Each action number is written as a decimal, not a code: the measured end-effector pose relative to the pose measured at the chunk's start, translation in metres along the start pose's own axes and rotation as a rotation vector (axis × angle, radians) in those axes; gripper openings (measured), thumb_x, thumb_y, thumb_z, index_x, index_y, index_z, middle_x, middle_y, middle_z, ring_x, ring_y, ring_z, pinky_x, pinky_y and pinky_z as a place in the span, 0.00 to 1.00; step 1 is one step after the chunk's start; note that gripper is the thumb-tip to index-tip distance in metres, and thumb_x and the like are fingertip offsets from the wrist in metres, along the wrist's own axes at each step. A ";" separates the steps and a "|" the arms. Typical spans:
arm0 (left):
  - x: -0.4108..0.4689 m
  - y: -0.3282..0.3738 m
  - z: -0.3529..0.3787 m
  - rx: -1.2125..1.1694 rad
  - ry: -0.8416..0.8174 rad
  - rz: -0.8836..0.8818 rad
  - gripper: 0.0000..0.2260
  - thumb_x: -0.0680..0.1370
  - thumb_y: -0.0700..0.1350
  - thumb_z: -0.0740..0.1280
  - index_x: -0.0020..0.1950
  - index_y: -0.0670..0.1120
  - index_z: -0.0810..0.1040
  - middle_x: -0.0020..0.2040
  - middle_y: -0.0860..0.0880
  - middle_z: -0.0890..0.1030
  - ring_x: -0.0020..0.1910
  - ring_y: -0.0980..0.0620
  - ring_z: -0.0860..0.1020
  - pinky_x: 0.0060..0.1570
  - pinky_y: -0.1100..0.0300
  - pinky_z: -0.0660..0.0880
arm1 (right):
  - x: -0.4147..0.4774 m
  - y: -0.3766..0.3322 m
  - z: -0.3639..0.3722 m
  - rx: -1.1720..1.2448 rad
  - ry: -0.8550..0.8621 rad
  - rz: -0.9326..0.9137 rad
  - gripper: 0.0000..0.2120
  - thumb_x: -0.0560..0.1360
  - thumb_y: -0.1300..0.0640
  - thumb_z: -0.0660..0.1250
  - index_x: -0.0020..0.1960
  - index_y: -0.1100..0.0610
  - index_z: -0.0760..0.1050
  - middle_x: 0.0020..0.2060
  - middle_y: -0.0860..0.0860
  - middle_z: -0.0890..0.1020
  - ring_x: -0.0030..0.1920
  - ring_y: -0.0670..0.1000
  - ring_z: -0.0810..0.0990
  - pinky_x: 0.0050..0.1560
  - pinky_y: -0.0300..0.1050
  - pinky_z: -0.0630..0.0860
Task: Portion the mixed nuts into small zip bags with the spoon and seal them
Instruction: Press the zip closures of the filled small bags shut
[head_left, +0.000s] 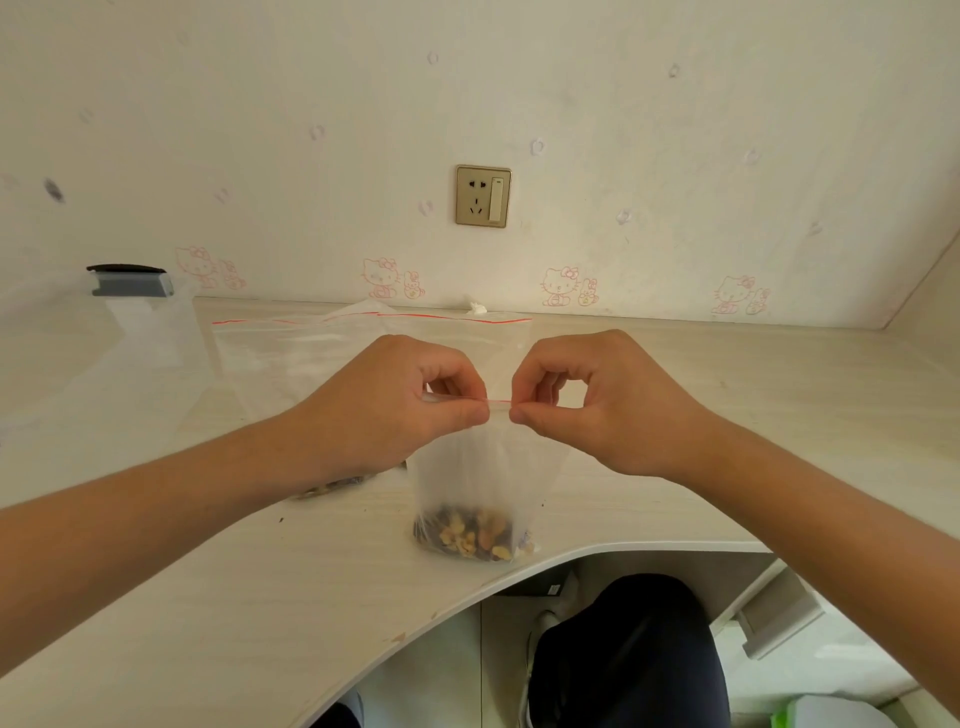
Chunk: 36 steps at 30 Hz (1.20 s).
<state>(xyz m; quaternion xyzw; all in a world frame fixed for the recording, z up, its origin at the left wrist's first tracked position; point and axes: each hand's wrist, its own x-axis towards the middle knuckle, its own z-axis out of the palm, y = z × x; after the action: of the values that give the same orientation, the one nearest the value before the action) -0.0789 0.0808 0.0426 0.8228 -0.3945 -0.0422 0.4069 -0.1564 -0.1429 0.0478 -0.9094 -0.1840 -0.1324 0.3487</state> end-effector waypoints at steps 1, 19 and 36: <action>0.001 0.001 0.001 0.003 -0.003 0.005 0.04 0.76 0.46 0.76 0.43 0.55 0.85 0.40 0.58 0.85 0.42 0.60 0.81 0.44 0.72 0.72 | 0.000 0.000 0.001 0.000 0.002 -0.003 0.06 0.74 0.63 0.76 0.43 0.54 0.82 0.36 0.45 0.83 0.40 0.48 0.82 0.45 0.38 0.77; 0.004 0.002 0.006 0.005 0.044 0.030 0.06 0.77 0.45 0.75 0.42 0.54 0.85 0.40 0.60 0.85 0.41 0.63 0.81 0.43 0.74 0.71 | 0.004 0.008 0.020 0.183 0.103 0.155 0.06 0.73 0.60 0.78 0.39 0.54 0.84 0.33 0.53 0.83 0.34 0.47 0.77 0.39 0.46 0.75; -0.002 -0.017 0.002 0.061 0.064 0.023 0.08 0.78 0.46 0.75 0.42 0.58 0.84 0.41 0.63 0.85 0.44 0.64 0.81 0.43 0.76 0.70 | -0.025 0.037 0.037 0.694 0.338 0.218 0.06 0.66 0.60 0.78 0.36 0.61 0.83 0.30 0.49 0.82 0.34 0.49 0.77 0.40 0.39 0.75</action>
<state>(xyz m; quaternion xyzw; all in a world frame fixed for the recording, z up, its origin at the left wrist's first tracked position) -0.0708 0.0873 0.0290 0.8311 -0.3918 0.0010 0.3946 -0.1589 -0.1493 -0.0093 -0.7172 -0.0604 -0.1722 0.6726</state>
